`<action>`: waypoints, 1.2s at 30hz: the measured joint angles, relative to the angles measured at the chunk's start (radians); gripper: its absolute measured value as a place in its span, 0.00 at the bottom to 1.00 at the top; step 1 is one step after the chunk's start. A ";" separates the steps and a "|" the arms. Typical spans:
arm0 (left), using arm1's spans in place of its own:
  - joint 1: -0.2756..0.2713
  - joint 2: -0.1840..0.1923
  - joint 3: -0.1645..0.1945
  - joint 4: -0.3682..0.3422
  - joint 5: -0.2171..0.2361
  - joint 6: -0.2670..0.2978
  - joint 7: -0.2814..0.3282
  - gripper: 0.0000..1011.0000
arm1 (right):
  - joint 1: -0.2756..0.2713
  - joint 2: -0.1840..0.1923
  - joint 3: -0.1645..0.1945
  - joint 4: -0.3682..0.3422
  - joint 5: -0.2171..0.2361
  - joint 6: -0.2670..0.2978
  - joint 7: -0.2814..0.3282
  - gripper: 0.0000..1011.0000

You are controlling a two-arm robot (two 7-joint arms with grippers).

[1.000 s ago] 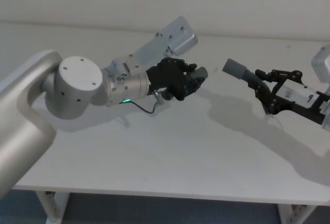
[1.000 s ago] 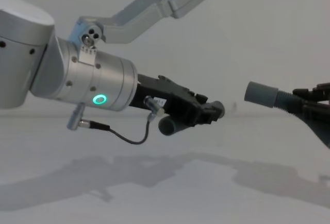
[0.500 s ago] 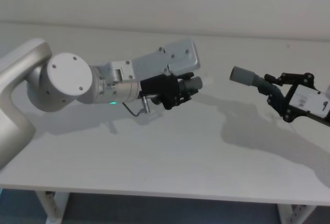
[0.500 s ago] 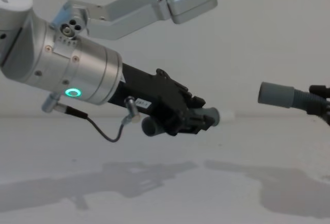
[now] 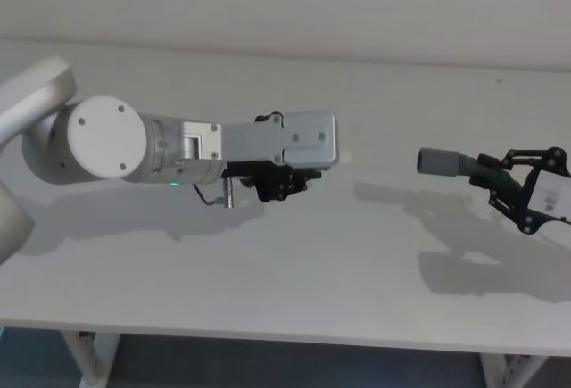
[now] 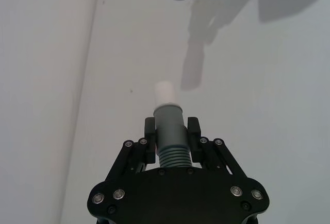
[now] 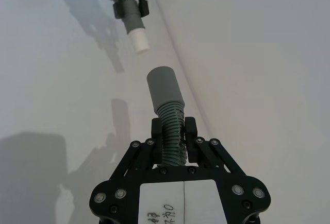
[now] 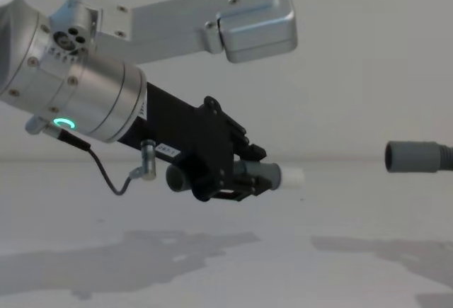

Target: Use both hands to pick up one end of the pipe from the table, align the ends, and insert them.

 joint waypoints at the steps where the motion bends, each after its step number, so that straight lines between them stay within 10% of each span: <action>1: -0.001 0.001 0.001 -0.001 0.002 -0.001 -0.001 0.35 | 0.000 0.002 0.001 0.004 -0.008 -0.016 0.002 0.25; 21: 0.051 -0.022 -0.036 0.049 0.006 -0.195 0.094 0.35 | 0.001 -0.045 0.011 -0.021 0.067 0.020 0.018 0.25; 36: 0.087 -0.072 -0.080 0.184 -0.041 -0.541 0.183 0.35 | 0.003 -0.074 0.014 -0.047 0.083 0.075 0.017 0.25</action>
